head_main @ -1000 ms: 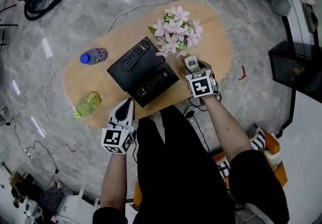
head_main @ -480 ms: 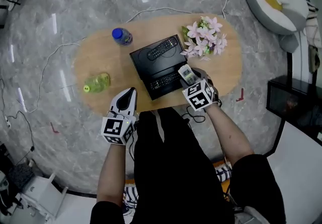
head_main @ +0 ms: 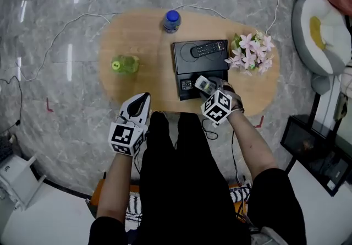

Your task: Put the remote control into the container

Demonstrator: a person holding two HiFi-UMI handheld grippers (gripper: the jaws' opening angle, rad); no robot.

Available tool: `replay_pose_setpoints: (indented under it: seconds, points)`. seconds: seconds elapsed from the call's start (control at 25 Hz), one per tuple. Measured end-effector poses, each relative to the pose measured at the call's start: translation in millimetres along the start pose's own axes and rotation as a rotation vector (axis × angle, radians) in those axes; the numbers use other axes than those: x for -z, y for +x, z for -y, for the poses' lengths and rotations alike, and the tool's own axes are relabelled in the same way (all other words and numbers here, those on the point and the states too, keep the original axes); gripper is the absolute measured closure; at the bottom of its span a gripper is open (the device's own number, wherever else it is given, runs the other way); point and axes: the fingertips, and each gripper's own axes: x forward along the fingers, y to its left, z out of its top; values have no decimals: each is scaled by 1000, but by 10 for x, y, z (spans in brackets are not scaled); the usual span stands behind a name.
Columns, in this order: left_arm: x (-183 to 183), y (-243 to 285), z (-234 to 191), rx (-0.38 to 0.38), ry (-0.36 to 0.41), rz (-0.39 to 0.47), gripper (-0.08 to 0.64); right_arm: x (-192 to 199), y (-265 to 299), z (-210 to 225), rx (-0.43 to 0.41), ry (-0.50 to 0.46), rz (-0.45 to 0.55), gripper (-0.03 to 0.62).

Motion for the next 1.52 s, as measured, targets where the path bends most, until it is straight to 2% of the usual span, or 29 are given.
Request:
replay_pose_setpoints:
  seconds: [0.16,0.44,0.84,1.08,1.24,1.36,1.52]
  points:
    - [214,-139,-167,-72,-61,28,552,-75,207,-118,-36,-193,-24,331]
    - [593,-316,-123,-168,-169,46,552,-83,411,-214,-97,-399,-52,331]
    - [887,-483,-108,-288,-284,81,552,-93,624,-314,-155,-512,-55,331]
    - [964,-478,-67,-304,-313,86,552,-37,720,-369,-171,-578,-64,331]
    - [1005,-518,-103,-323,-338,95,552,-48,736,-394,-177,-592,-61,330]
    - [997,-507,-70,-318,-329,87,552,-44,705,-427,-194,-594,-50,330]
    - [932,-495,-15,-308,-314,89,552,-98,613,-402,-177,-556,-20,330]
